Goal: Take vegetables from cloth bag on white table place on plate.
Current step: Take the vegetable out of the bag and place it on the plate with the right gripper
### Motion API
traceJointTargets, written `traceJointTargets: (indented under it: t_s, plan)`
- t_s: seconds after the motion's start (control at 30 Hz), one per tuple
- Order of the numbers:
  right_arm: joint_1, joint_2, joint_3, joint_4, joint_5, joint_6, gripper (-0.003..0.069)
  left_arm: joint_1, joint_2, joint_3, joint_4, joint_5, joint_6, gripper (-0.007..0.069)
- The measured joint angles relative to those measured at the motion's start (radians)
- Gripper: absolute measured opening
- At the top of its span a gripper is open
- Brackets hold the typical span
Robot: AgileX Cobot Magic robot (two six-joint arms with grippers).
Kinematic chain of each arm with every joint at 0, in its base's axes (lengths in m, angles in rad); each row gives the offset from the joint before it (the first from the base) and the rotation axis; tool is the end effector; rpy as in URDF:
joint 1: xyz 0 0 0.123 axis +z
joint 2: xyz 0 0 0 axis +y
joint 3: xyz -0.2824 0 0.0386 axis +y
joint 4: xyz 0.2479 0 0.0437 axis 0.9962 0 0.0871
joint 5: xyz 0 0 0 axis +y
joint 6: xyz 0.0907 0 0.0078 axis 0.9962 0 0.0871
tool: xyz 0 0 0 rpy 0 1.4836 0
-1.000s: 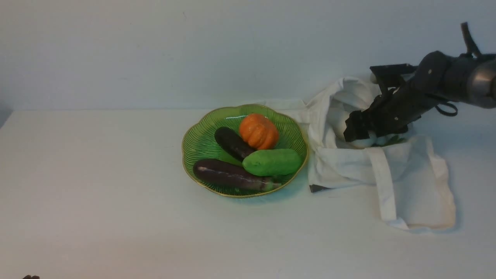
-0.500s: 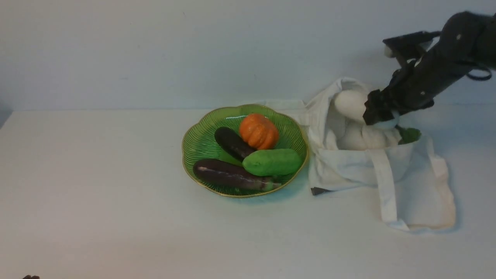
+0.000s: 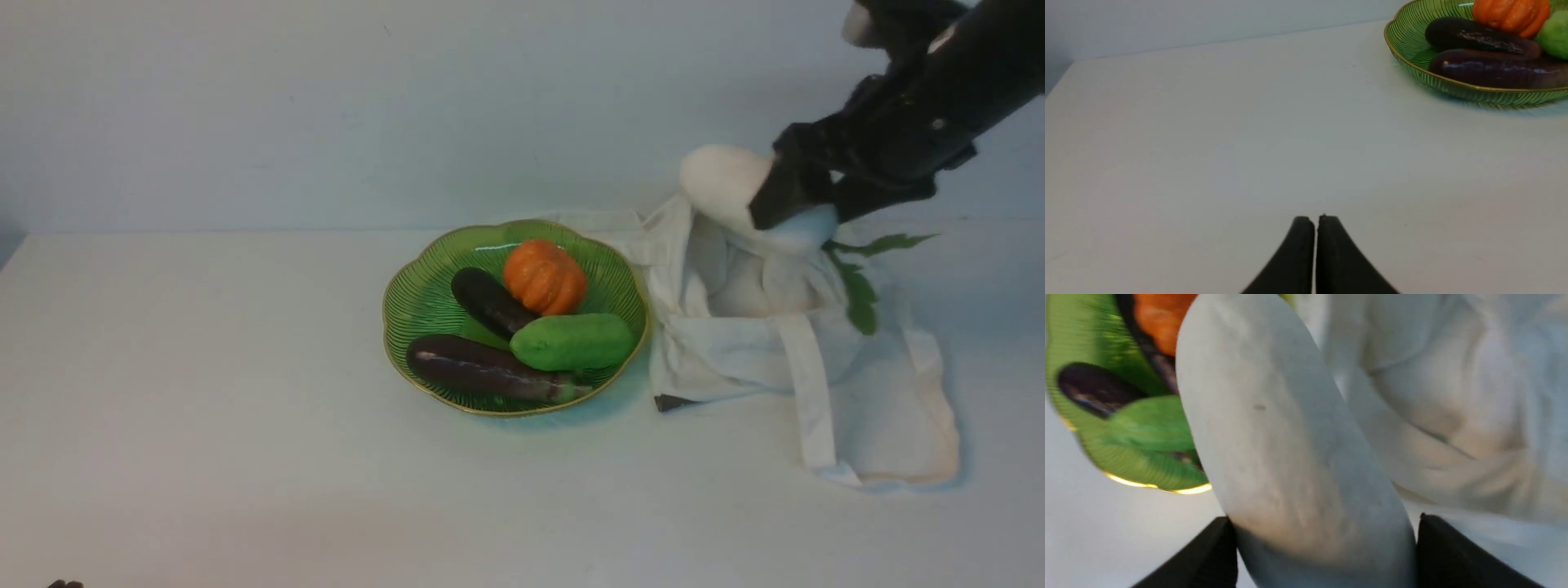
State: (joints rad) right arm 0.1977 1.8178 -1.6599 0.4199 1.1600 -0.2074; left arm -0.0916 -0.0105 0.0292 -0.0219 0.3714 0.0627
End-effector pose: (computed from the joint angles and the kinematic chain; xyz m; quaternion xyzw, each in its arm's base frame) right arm 0.3747 0.1098 0.3129 -0.1452 0.9542 0.2016 0.1665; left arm 0.0524 -0.0055 0.1704 0.0562 0.8037 -0.0178 0.5921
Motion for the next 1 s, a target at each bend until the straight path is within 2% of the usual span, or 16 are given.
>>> traceJointTargets:
  t_s: [0.07,0.17,0.23,0.33,0.4,0.63,0.87,1.0]
  plan:
    - [0.054,0.029,0.0,0.051,-0.051,0.001,0.051,0.0,0.0,0.0,0.0,0.0,0.0,-0.0005]
    - [0.19,0.104,0.0,0.087,-0.201,0.001,0.051,0.0,0.0,0.0,0.0,0.0,0.0,-0.0005]
    - [0.225,0.128,0.0,0.089,-0.251,0.001,0.051,0.0,0.0,0.0,0.0,0.0,0.0,-0.0005]
    - [0.323,0.208,0.0,0.098,-0.442,0.002,0.051,0.0,0.0,0.0,0.0,0.0,0.0,-0.0005]
    - [0.351,0.235,0.0,0.101,-0.504,0.001,0.051,0.0,0.0,0.0,0.0,0.0,0.0,-0.0005]
    - [0.375,0.285,0.0,0.074,-0.585,-0.007,0.051,0.0,0.0,0.0,0.0,0.0,0.0,-0.0005]
    - [0.372,0.262,0.0,0.06,-0.563,0.015,0.0617,0.0,0.0,0.0,0.0,0.0,0.0,-0.0005]
    - [0.357,0.221,0.0,0.037,-0.539,0.015,0.0633,0.0,0.0,0.0,0.0,0.0,0.0,-0.0005]
